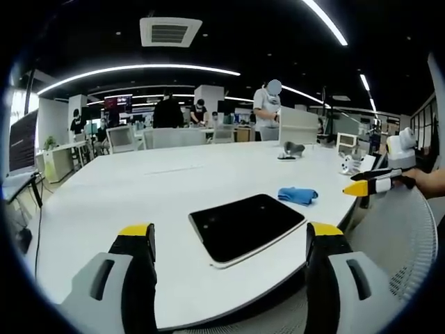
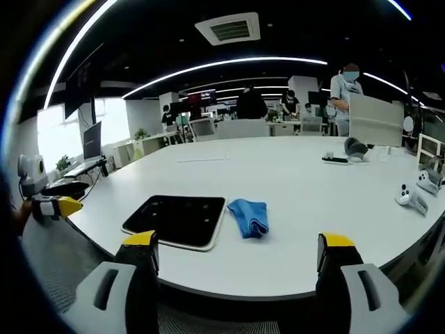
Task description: Wipe the mirror surface with the cleaning cloth until all visible marks leave the cleaned area.
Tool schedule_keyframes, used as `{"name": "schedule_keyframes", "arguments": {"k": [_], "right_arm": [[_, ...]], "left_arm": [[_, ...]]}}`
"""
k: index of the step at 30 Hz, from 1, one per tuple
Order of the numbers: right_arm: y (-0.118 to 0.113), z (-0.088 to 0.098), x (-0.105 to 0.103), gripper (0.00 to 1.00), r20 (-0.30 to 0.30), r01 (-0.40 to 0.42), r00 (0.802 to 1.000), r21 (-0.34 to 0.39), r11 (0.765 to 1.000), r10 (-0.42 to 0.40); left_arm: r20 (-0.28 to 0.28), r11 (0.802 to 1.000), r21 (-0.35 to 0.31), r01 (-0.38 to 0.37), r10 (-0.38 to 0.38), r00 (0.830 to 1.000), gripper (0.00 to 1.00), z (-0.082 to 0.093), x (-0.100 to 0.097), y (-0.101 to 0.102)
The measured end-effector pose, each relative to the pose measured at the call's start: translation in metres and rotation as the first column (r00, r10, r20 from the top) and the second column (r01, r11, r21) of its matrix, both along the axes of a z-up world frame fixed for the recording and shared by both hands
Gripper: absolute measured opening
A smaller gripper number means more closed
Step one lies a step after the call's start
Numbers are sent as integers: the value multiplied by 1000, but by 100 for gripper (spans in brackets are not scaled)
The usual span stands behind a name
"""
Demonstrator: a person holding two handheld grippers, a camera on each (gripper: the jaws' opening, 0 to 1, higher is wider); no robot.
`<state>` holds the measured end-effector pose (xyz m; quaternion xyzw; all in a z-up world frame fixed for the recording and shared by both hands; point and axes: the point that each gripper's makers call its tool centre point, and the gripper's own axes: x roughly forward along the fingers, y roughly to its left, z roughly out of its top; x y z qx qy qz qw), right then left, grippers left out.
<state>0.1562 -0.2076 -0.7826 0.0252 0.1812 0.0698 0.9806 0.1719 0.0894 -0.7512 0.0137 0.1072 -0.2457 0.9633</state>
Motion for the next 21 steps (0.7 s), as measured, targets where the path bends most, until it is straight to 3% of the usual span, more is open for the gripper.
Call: {"name": "schedule_keyframes", "arguments": {"k": [21], "right_arm": [[1,-1,0,91,-7,-5,1000,-5,1000,5]], "left_arm": [[0,1000,-4,5,-5,1000,87,0,-1,-1]]}}
